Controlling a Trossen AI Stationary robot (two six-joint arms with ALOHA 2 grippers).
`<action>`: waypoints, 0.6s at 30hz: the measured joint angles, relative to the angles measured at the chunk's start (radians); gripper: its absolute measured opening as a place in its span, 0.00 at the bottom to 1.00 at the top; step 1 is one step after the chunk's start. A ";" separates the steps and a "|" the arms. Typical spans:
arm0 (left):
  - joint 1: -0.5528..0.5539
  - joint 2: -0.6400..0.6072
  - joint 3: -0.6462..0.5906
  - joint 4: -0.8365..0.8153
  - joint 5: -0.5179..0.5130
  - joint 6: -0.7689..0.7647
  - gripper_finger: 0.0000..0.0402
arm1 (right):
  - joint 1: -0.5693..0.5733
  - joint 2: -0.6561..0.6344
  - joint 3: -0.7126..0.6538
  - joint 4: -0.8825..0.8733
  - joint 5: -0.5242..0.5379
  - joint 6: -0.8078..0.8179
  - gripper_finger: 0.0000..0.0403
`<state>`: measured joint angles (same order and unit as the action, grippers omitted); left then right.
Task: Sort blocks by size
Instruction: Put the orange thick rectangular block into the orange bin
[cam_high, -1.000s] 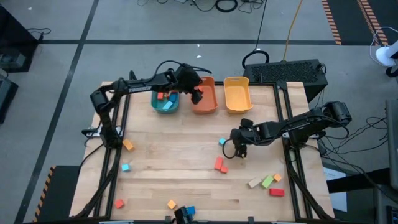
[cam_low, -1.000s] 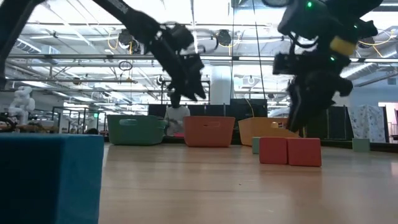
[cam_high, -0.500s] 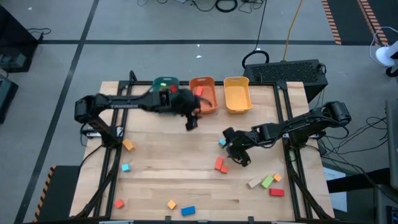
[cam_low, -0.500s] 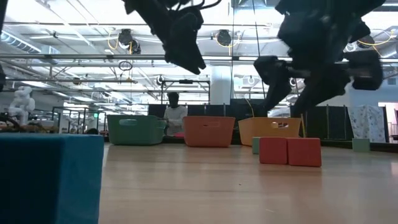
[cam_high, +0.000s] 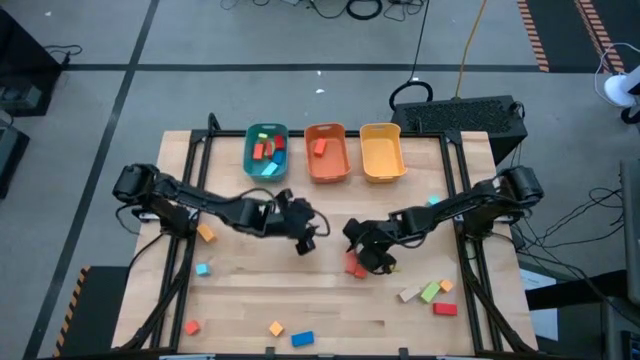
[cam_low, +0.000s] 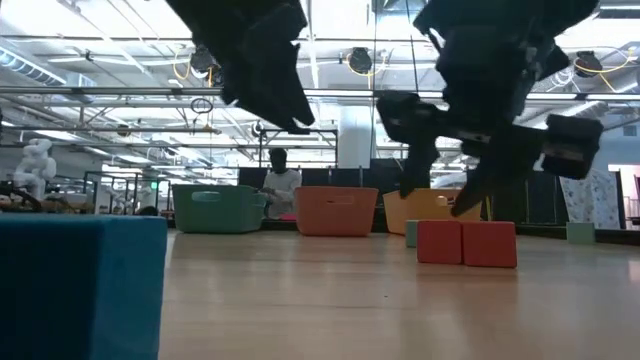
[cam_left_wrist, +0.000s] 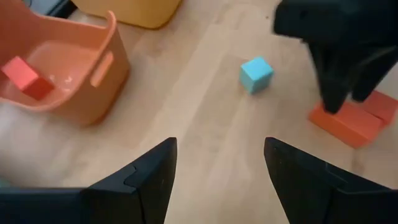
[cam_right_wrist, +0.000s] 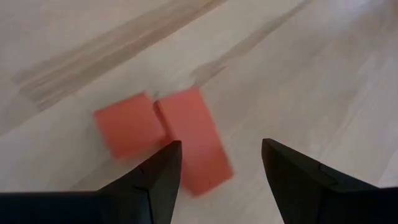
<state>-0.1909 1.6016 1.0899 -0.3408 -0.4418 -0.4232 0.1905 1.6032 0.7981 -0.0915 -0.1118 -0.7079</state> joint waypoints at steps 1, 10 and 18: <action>-0.015 0.000 -0.006 0.001 -0.007 -0.022 0.60 | 0.000 0.013 0.017 -0.010 -0.004 -0.005 0.52; -0.116 0.000 -0.043 0.054 -0.086 -0.096 0.60 | -0.002 0.136 0.161 -0.244 -0.072 -0.043 0.52; -0.139 0.000 -0.084 0.151 -0.106 -0.098 0.60 | -0.016 0.201 0.209 -0.270 -0.069 -0.056 0.46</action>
<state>-0.3303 1.6020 1.0054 -0.1898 -0.5478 -0.5217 0.1742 1.8039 1.0072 -0.3614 -0.1810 -0.7634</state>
